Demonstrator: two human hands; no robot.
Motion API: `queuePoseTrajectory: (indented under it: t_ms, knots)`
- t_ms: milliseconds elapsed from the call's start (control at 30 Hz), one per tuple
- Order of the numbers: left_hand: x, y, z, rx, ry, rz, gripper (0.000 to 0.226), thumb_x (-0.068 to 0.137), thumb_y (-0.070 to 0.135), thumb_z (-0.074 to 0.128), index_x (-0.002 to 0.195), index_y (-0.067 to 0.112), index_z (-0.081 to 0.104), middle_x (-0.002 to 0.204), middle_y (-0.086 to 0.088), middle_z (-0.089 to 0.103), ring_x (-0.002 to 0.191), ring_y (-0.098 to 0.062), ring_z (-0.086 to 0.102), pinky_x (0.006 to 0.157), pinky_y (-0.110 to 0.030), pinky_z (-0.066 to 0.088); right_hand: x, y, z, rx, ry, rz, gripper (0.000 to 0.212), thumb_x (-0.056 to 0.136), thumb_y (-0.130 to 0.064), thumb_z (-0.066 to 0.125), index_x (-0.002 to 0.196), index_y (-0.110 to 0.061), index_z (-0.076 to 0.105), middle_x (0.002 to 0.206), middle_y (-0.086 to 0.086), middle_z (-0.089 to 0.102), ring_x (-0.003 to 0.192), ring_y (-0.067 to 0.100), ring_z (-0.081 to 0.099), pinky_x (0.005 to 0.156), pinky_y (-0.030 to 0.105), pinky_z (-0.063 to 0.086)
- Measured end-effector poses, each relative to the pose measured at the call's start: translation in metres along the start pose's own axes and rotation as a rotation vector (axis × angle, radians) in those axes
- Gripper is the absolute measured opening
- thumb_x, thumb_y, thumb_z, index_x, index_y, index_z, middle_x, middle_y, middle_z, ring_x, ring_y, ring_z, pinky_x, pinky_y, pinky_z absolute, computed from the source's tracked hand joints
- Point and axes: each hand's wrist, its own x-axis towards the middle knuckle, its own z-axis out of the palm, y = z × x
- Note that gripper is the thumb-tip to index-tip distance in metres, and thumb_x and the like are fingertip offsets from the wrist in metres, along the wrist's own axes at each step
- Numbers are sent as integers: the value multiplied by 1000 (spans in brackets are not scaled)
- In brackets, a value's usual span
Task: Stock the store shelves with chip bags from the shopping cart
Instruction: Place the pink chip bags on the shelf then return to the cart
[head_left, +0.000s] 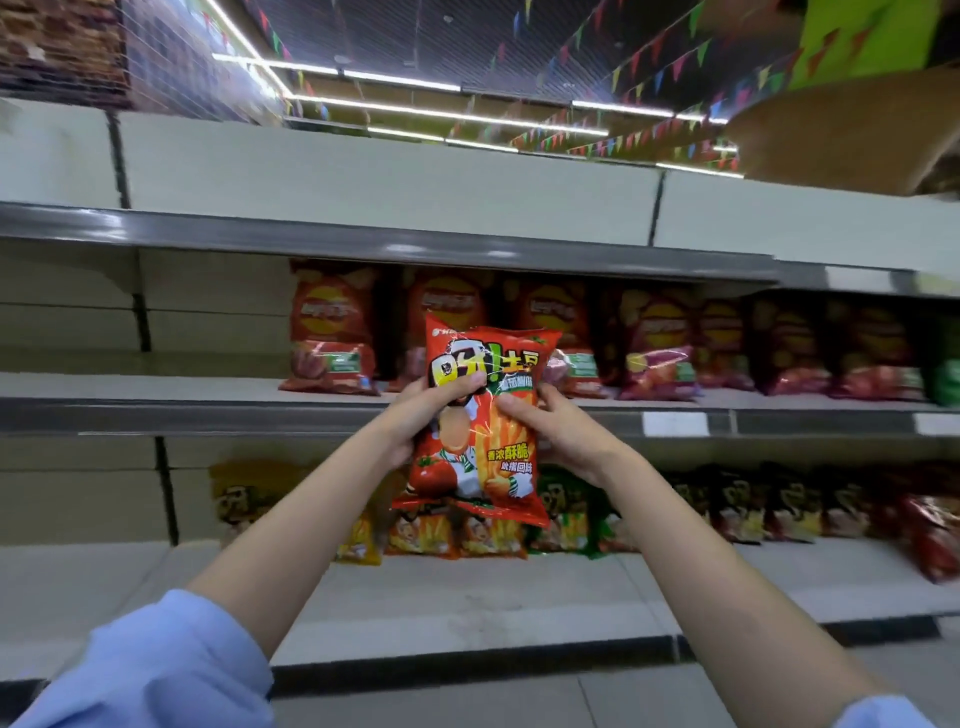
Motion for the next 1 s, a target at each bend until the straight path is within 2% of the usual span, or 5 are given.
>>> queuePoseTrajectory:
  t_ms: [133, 267, 367, 800, 1000]
  knots:
    - [-7, -28, 67, -62, -74, -54, 38, 80, 31, 70, 114, 14, 64, 98, -7, 75, 84, -21, 72, 69, -30, 58, -46, 27, -45, 45, 98, 20, 41, 84, -38, 69, 117, -28, 48, 112, 1, 68, 99, 18, 68, 88, 38, 55]
    - [-16, -57, 128, -121, -136, -101, 33, 84, 28, 68, 114, 14, 63, 93, -4, 76, 79, -18, 73, 62, -27, 57, -89, 54, -89, 51, 185, 79, 51, 86, -36, 69, 127, -21, 42, 112, 3, 67, 97, 19, 68, 79, 35, 56]
    - [-14, -76, 167, -124, -199, -151, 38, 83, 30, 70, 117, 14, 62, 100, -7, 74, 86, -22, 72, 72, -33, 59, -115, 75, -119, 51, 268, 134, 60, 85, -39, 68, 133, -19, 38, 112, 2, 66, 96, 17, 67, 73, 32, 53]
    - [79, -166, 360, -108, -528, -294, 46, 79, 28, 74, 120, 13, 58, 100, -8, 74, 86, -24, 72, 68, -32, 58, -176, 165, -285, 76, 595, 280, 54, 84, -39, 69, 127, -24, 40, 114, 4, 67, 105, 24, 65, 99, 49, 48]
    - [139, -191, 448, -142, -646, -306, 39, 78, 30, 74, 112, 16, 61, 90, -2, 76, 80, -19, 73, 66, -30, 58, -175, 186, -373, 54, 691, 330, 50, 87, -37, 67, 128, -24, 42, 111, 3, 68, 100, 21, 67, 78, 34, 54]
